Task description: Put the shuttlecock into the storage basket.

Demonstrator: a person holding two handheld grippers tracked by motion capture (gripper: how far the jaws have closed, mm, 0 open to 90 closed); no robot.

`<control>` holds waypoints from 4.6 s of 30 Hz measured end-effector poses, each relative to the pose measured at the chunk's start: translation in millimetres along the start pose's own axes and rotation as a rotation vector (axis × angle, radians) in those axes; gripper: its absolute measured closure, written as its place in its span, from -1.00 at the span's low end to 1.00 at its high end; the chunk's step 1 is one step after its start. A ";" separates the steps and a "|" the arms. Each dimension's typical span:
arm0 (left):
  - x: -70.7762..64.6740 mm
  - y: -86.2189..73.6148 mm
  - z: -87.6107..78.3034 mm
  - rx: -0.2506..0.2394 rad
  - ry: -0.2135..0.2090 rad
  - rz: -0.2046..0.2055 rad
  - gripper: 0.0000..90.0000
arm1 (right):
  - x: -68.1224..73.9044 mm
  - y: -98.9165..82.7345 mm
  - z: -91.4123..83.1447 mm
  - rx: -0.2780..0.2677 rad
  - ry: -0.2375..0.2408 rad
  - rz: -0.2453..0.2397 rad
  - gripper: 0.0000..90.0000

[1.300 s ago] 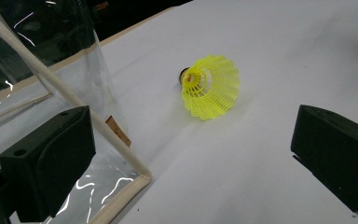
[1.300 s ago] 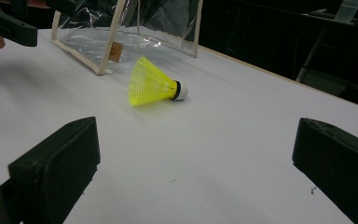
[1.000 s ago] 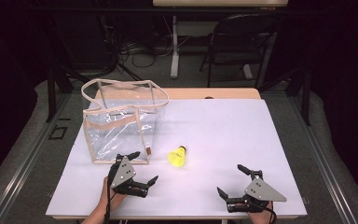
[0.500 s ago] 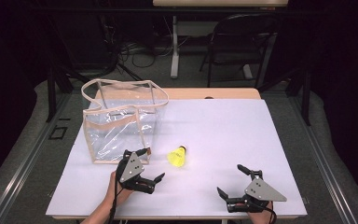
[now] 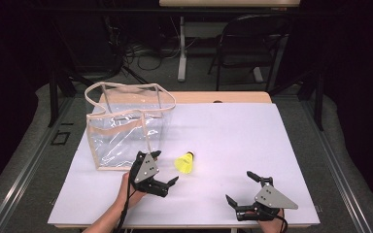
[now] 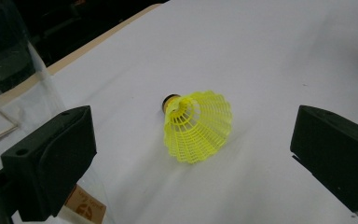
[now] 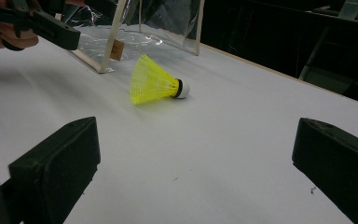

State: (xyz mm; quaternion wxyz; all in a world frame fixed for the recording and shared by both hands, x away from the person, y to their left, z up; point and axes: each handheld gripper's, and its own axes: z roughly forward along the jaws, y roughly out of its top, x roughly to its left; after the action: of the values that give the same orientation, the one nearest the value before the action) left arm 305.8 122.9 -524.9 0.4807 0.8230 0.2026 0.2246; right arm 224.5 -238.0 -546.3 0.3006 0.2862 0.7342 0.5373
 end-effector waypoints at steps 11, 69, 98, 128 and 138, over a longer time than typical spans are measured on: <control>6.6 8.7 17.1 0.063 -0.023 0.007 -0.83 | -0.3 -0.4 0.4 0.004 0.004 0.003 -0.99; 16.0 8.2 66.9 0.262 -0.001 0.007 0.60 | 0.4 -0.6 0.5 0.017 0.012 -0.007 -0.99; 13.2 6.5 63.5 0.199 0.016 0.014 0.97 | 0.8 -0.6 0.8 0.021 0.013 -0.006 -0.99; 15.6 15.7 49.6 0.139 0.054 0.029 0.97 | 0.8 -0.4 0.4 0.019 0.015 -0.006 -0.98; 15.6 20.0 44.2 0.118 0.060 0.033 0.97 | 1.1 -0.3 0.4 0.018 0.014 -0.008 -0.98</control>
State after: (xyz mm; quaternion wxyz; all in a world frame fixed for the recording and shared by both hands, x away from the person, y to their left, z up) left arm 345.8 91.4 -523.9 0.4214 0.8459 0.2165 0.2449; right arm 224.0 -237.1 -546.8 0.2948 0.2824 0.7422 0.5314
